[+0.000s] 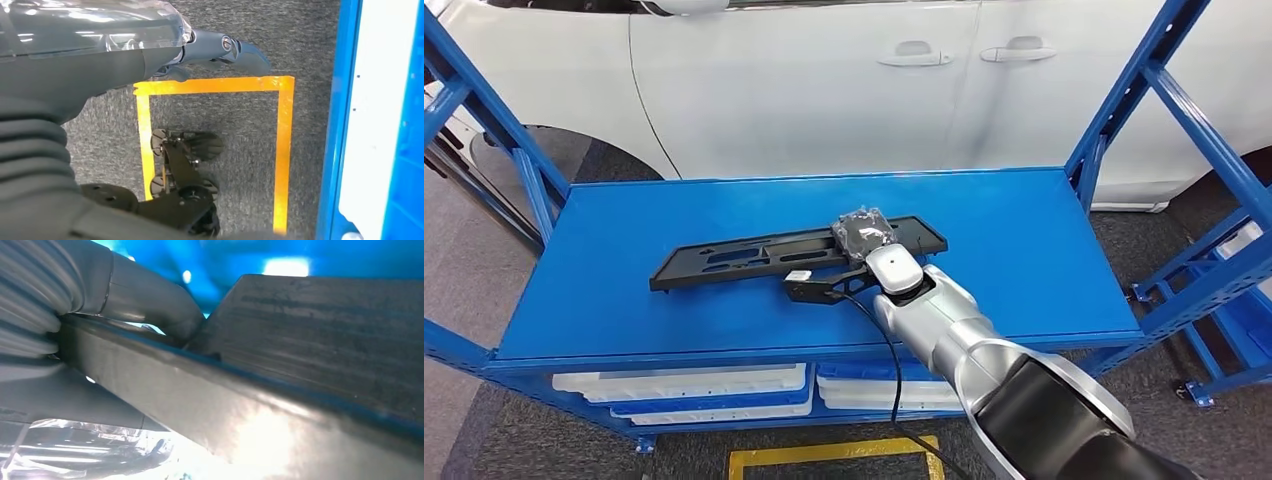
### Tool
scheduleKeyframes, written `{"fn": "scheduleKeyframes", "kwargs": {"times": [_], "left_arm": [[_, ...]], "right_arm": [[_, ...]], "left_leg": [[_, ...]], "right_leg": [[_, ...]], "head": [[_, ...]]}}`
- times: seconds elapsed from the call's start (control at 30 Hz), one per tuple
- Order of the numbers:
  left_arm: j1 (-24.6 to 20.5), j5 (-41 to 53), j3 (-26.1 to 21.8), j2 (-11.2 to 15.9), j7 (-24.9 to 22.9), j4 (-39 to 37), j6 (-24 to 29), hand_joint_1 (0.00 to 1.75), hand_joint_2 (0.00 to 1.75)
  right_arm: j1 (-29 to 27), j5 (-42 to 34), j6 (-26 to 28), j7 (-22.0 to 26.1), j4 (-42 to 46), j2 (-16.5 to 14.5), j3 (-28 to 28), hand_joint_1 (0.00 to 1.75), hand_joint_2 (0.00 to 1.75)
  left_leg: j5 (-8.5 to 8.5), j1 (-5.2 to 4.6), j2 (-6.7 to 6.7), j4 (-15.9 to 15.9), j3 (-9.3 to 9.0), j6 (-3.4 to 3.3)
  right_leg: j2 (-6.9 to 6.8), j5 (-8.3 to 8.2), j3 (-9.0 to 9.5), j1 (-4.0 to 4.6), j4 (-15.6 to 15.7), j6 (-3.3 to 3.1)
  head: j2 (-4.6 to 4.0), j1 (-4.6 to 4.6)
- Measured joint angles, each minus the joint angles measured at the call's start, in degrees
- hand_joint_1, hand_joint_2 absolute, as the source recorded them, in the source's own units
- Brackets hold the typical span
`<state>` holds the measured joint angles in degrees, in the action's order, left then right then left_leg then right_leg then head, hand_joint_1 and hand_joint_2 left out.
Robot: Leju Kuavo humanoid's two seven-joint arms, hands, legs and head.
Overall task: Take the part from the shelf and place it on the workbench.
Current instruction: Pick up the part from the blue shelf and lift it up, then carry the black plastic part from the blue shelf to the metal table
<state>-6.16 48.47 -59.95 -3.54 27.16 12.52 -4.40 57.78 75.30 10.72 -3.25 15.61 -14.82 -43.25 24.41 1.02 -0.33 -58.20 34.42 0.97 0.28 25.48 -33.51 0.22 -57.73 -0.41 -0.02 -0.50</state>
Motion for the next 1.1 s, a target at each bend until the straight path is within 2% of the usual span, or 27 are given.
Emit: {"fn": "scheduleKeyframes", "kwargs": {"times": [0.07, 0.13, 0.17, 0.23, 0.27, 0.3, 0.33, 0.4, 0.43, 0.47, 0.57, 0.63, 0.67, 0.73, 0.77, 0.8, 0.83, 0.87, 0.9, 0.93, 0.97, 1.03, 1.1], "left_arm": [[0.0, 0.2, 0.0, 0.0, -0.3, 0.0, 0.2, 0.0, 1.75], [-0.1, 0.3, 0.0, -0.1, -0.5, 0.0, 0.3, 0.0, 1.75], [-0.2, 0.4, 0.0, -0.1, -0.6, 0.0, 0.4, 0.0, 1.75], [-0.4, 0.5, 0.0, -0.1, -0.7, 0.0, 0.6, 0.0, 1.75], [-0.5, 0.6, 0.0, -0.1, -0.8, 0.0, 0.7, 0.0, 1.75], [-0.5, 0.6, 0.0, -0.1, -0.8, 0.0, 0.7, 0.0, 1.75], [-0.5, 0.7, 0.0, -0.1, -0.8, 0.0, 0.8, 0.0, 1.75], [-0.5, 0.7, 0.0, -0.2, -0.9, 0.0, 0.8, 0.0, 1.75], [-0.5, 0.7, 0.1, -0.2, -0.9, 0.0, 0.8, 0.0, 1.75], [-0.6, 0.7, 0.1, -0.2, -0.9, 0.0, 0.8, 0.0, 1.75], [-0.6, 0.7, 0.1, -0.3, -0.9, 0.0, 0.8, 0.0, 1.75], [-0.6, 0.7, 0.1, -0.3, -0.9, 0.0, 0.8, 0.0, 1.75], [-0.7, 0.7, 0.1, -0.2, -0.9, 0.0, 0.8, 0.0, 1.75], [-0.7, 0.5, 0.1, -0.2, -0.3, 0.0, 1.1, 0.0, 1.75], [-0.7, 0.3, 0.1, -0.2, 0.0, 0.0, 1.3, 0.0, 1.75], [-0.7, 0.0, 0.0, -0.2, 0.2, 0.0, 1.6, 0.0, 1.75], [-0.8, -0.3, 0.0, -0.2, 0.0, 0.0, 2.0, 0.0, 1.75], [-0.8, -0.6, 0.0, -0.2, -0.3, 0.0, 2.3, 0.0, 1.75], [-0.9, -0.9, -0.1, -0.1, -0.6, 0.0, 2.5, 0.0, 1.75], [-0.9, -1.2, -0.2, -0.1, -0.8, 0.0, 2.7, 0.0, 1.75], [-0.9, -1.5, -0.4, -0.1, -1.0, 0.0, 2.8, 0.0, 1.75], [-0.6, -2.0, -0.7, 0.0, -1.0, 0.0, 3.0, 0.0, 1.75], [-0.1, -2.4, -1.0, -0.1, -0.4, 0.0, 2.6, 0.0, 1.75]], "right_arm": [[0.0, -0.3, 1.1, 0.5, 0.1, 0.0, 0.7, 1.75, 1.75], [0.1, -0.8, 2.8, 1.3, 0.3, 0.0, 1.6, 1.75, 1.75], [0.2, -1.1, 3.5, 1.6, 0.4, 0.0, 2.0, 1.75, 1.75], [0.2, -1.4, 4.3, 2.0, 0.6, 0.0, 2.9, 1.75, 1.75], [0.2, -1.4, 4.4, 2.1, 0.6, 0.0, 3.3, 1.75, 1.75], [0.1, -1.4, 4.5, 2.2, 0.7, 0.0, 3.5, 1.75, 1.75], [0.1, -1.4, 4.5, 2.2, 0.7, 0.0, 3.8, 1.75, 1.75], [0.2, -1.4, 4.5, 2.2, 0.9, 0.0, 4.1, 1.75, 1.75], [0.3, -1.4, 4.5, 2.3, 1.0, 0.0, 4.2, 1.75, 1.75], [0.3, -1.4, 4.6, 2.3, 1.1, 0.0, 4.3, 1.75, 1.75], [0.3, -1.4, 4.6, 2.3, 1.2, -0.1, 4.7, 1.75, 1.75], [0.4, -1.5, 4.7, 2.3, 1.3, -0.2, 4.8, 1.75, 1.75], [0.5, -1.8, 4.9, 2.6, 1.4, -0.3, 4.9, 1.75, 1.75], [0.2, -4.9, 7.7, 5.5, 1.7, -0.4, 5.7, 1.75, 1.75], [-0.3, -8.2, 9.9, 8.6, 2.3, -0.3, 6.8, 1.75, 1.75], [-0.8, -12.6, 12.1, 12.7, 3.2, -0.3, 8.3, 1.75, 1.75], [-1.4, -17.8, 13.5, 17.3, 4.7, -0.3, 10.4, 1.75, 1.75], [-2.1, -23.5, 13.5, 21.9, 6.8, -0.4, 12.7, 1.75, 1.75], [-3.0, -30.1, 12.1, 26.4, 9.6, -0.4, 15.2, 1.75, 1.75], [-4.2, -37.2, 9.3, 30.1, 13.2, -0.4, 17.7, 1.75, 1.75], [-6.1, -44.6, 5.5, 32.8, 17.8, -0.2, 20.1, 1.75, 1.75], [-11.0, -58.1, -2.2, 35.0, 28.6, 0.4, 23.9, 1.75, 1.75], [-16.2, -66.7, -7.4, 35.2, 38.4, 1.4, 25.8, 1.75, 1.75]], "left_leg": [[-0.21, 0.0, -0.06, 0.2, 0.21, -0.67], [-0.42, 0.11, -0.05, 0.4, 0.18, -1.32], [-0.48, 0.16, -0.03, 0.5, 0.16, -1.56], [-0.42, 0.09, 0.0, 0.5, 0.2, -1.8], [-0.38, 0.06, -0.01, 0.5, 0.19, -1.84], [-0.33, 0.06, -0.03, 0.5, 0.15, -1.84], [-0.27, 0.06, -0.08, 0.4, 0.08, -1.81], [-0.04, 0.06, -0.15, 0.2, -0.09, -1.57], [0.07, -0.04, -0.17, 0.1, -0.08, -1.37], [0.14, -0.11, -0.16, 0.1, -0.02, -1.14], [0.12, -0.25, -0.14, 0.3, 0.01, -0.3], [1.2, -0.21, -0.09, -1.0, 0.47, 0.25], [2.61, -0.16, -0.06, -3.4, 1.51, 0.48], [6.26, -0.05, -0.03, -11.3, 5.26, 0.84], [7.4, -0.01, -0.02, -14.9, 7.09, 0.95], [7.49, 0.0, -0.02, -16.6, 8.13, 0.99], [6.38, -0.01, -0.02, -16.0, 7.99, 0.93], [4.32, -0.01, -0.01, -13.0, 6.69, 0.79], [2.02, -0.01, 0.0, -8.7, 4.72, 0.61], [0.42, -0.09, -0.02, -4.6, 2.67, 0.42], [-0.45, -0.17, -0.06, -1.7, 1.21, 0.18], [-0.28, -0.34, -0.28, 0.1, 0.23, -0.29], [-0.33, -0.22, -0.46, 0.3, 0.15, -0.92]], "right_leg": [[0.01, 0.07, -0.23, -0.02, -0.1, 0.57], [-0.02, 1.65, -1.21, -0.18, -2.2, 1.18], [-0.03, 3.3, -2.52, -0.29, -5.0, 1.45], [-0.04, 6.94, -6.46, -0.41, -13.3, 1.77], [-0.04, 7.78, -8.1, -0.45, -16.4, 1.85], [-0.04, 7.51, -8.84, -0.47, -17.6, 1.85], [-0.05, 6.07, -8.37, -0.48, -16.2, 1.77], [-0.05, 1.73, -4.75, -0.45, -8.0, 1.35], [-0.04, 0.19, -3.02, -0.32, -4.1, 1.08], [-0.02, -0.59, -1.95, -0.19, -1.7, 0.85], [0.03, -0.75, -1.54, -0.03, -0.3, 0.08], [-0.03, -1.01, -1.2, -0.32, 0.2, -0.65], [-0.07, -1.11, -1.0, -0.46, 0.5, -0.94], [-0.1, -1.07, -0.87, -0.38, 0.5, -1.23], [-0.1, -1.02, -0.85, -0.29, 0.5, -1.3], [-0.09, -0.96, -0.81, -0.21, 0.5, -1.34], [-0.07, -0.85, -0.71, -0.15, 0.4, -1.35], [-0.05, -0.69, -0.53, -0.12, 0.3, -1.3], [-0.05, -0.46, -0.31, -0.09, 0.2, -1.18], [-0.06, -0.21, -0.15, 0.06, 0.1, -0.98], [-0.1, -0.04, -0.07, 0.18, 0.0, -0.74], [-0.23, 0.16, -0.04, 0.37, 0.0, -0.24], [-0.33, 0.55, 0.05, 0.31, -0.1, 0.32]], "head": [[0.0, 0.0], [0.0, 0.0], [0.0, 0.0], [0.0, 0.0], [0.0, 0.0], [0.0, 0.0], [0.0, 0.0], [0.0, 0.0], [0.0, 0.0], [0.0, 0.0], [0.0, 0.0], [0.0, 0.0], [0.0, 0.0], [0.0, 0.0], [0.0, 0.0], [0.0, 0.0], [0.0, 0.0], [0.0, 0.0], [0.0, 0.0], [0.0, 0.0], [0.0, 0.0], [0.0, 0.01], [0.0, 0.01]]}}
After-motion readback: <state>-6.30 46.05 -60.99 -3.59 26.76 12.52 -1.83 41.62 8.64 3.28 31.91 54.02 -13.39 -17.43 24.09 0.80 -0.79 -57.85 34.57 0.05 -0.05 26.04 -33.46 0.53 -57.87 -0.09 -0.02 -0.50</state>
